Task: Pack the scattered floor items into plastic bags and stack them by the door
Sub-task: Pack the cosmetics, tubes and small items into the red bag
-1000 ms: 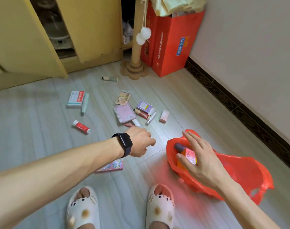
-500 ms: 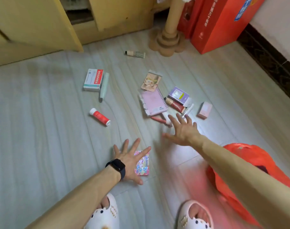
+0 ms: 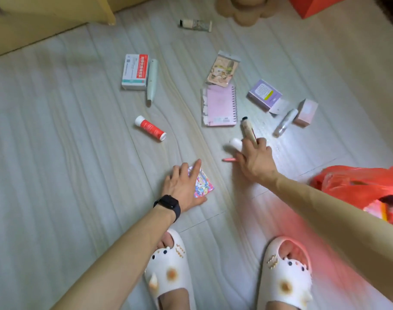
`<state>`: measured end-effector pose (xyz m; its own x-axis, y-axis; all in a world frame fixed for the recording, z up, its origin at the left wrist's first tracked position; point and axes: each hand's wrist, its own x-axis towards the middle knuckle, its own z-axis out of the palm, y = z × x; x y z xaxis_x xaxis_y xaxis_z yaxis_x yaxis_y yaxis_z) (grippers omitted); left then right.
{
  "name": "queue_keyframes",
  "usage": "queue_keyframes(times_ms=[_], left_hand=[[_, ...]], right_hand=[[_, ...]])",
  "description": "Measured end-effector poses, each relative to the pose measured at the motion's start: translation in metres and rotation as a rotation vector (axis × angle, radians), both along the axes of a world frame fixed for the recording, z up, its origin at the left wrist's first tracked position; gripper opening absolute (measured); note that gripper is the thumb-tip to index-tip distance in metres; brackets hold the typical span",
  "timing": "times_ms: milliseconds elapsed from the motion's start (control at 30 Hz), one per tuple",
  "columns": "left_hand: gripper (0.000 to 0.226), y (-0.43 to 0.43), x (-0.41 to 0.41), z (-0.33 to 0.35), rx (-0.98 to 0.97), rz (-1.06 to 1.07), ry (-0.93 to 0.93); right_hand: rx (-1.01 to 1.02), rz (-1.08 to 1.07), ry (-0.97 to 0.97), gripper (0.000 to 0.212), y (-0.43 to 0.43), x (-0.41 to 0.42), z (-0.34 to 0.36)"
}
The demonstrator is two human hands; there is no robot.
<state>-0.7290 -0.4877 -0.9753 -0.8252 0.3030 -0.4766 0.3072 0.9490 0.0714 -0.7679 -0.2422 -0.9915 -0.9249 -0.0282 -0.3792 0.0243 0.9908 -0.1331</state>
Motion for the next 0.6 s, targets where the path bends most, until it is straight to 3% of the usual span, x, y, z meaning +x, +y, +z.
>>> queue_keyframes(times_ms=[67,133,267,400,600], left_hand=[[0.112,-0.005,0.008,0.005,-0.017,0.006,-0.054],[0.107,-0.016,0.011,0.013,-0.032,-0.009,-0.088],[0.104,-0.043,0.013,0.043,-0.033,0.035,-0.091],[0.109,-0.048,0.012,0.092,-0.002,0.036,-0.074],[0.109,0.005,0.006,0.195,0.169,-0.069,0.053]], right_hand=[[-0.014,0.018,-0.021,0.055,-0.006,0.033,-0.001],[-0.081,-0.025,-0.19,0.043,-0.012,0.057,0.002],[-0.231,-0.079,-0.356,0.064,-0.018,0.091,0.034],[-0.402,-0.207,-0.267,0.03,-0.016,0.123,0.098],[-0.592,-0.405,0.092,0.034,0.012,0.168,0.212]])
